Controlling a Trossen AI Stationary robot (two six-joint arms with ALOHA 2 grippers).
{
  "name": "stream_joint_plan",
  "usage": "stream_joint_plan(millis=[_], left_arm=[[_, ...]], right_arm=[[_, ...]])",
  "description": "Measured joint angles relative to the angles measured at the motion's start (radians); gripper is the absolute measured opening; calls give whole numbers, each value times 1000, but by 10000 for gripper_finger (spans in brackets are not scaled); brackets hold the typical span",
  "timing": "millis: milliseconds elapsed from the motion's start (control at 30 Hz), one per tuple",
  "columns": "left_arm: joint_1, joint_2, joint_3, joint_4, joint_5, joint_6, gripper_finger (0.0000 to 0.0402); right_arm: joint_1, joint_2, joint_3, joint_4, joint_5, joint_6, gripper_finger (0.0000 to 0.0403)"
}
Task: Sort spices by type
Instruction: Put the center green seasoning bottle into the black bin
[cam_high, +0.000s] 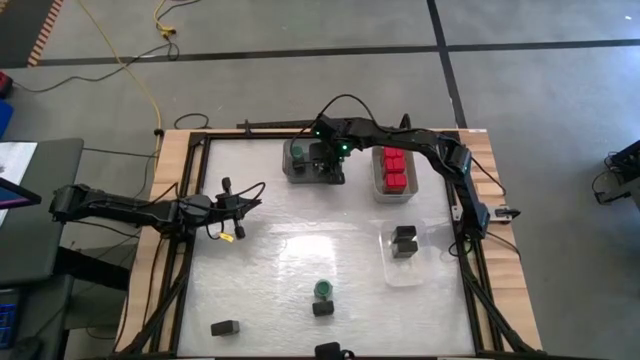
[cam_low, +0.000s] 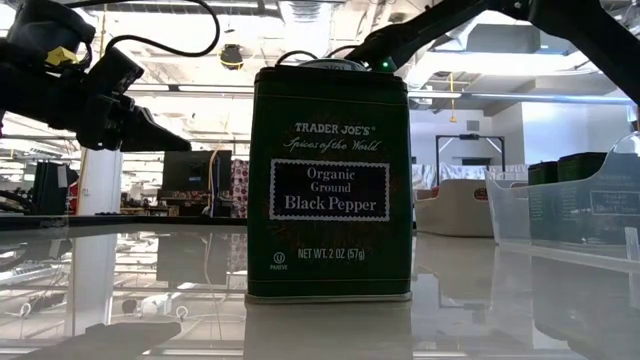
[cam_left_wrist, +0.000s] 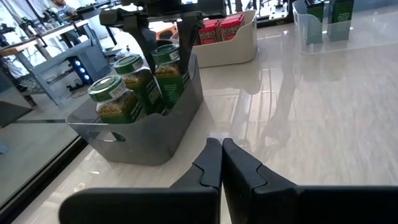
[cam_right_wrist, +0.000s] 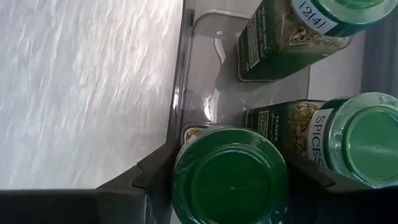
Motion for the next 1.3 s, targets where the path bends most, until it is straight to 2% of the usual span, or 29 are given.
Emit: stream_joint_plan(millis=[467, 1300], left_arm=[[0, 0, 0, 0, 0, 3, 0], [0, 0, 0, 0, 0, 6, 0]], right_arm=[[31, 0, 0, 38, 1, -11, 240], [16, 0, 0, 43, 1, -10, 247]])
